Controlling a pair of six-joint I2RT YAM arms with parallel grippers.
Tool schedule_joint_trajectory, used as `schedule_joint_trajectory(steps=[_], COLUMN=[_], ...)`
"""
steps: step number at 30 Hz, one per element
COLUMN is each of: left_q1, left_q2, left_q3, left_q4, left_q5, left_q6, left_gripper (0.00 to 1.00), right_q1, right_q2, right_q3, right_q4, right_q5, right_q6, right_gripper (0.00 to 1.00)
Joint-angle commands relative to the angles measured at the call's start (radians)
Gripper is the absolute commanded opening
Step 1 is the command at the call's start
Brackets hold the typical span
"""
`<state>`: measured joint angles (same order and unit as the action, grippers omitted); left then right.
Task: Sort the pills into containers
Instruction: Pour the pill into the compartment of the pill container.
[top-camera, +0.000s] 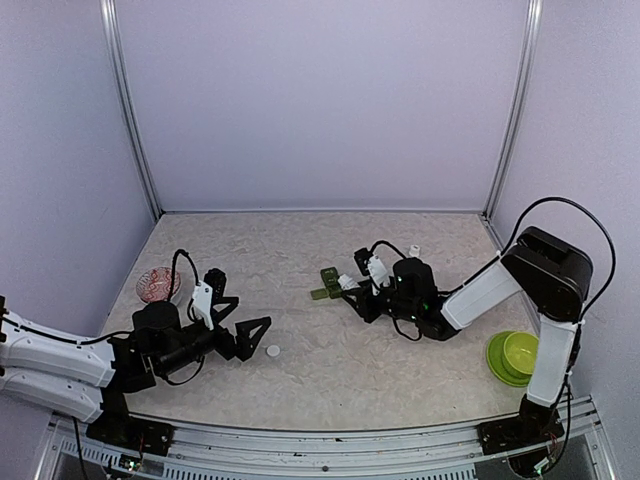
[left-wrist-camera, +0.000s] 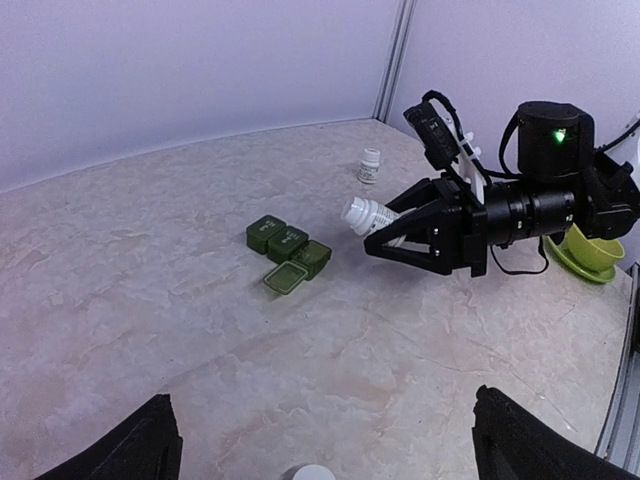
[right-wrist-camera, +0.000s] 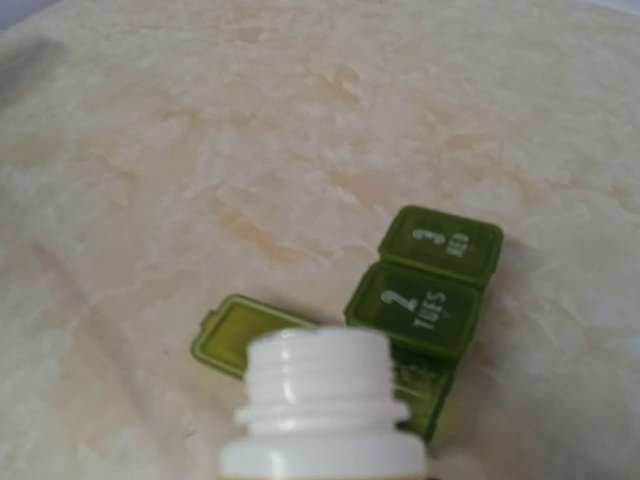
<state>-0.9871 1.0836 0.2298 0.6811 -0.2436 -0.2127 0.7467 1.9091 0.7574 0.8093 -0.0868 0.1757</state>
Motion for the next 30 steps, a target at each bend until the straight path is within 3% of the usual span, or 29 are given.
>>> schedule_joint_trajectory(steps=[1, 30], left_q1=[0.01, 0.018], left_q2=[0.003, -0.003], left_q3=[-0.012, -0.016], left_q4=[0.028, 0.03], left_q5=[-0.003, 0.002], left_q6=[-0.005, -0.006], left_gripper=[0.99, 0.99], right_q1=[-0.013, -0.018], right_q2=[0.04, 0.087], right_q3=[0.047, 0.161], right_q4=[-0.048, -0.242], right_q5=[0.01, 0.018], right_q6=[-0.001, 0.01], right_gripper=[0.13, 0.12])
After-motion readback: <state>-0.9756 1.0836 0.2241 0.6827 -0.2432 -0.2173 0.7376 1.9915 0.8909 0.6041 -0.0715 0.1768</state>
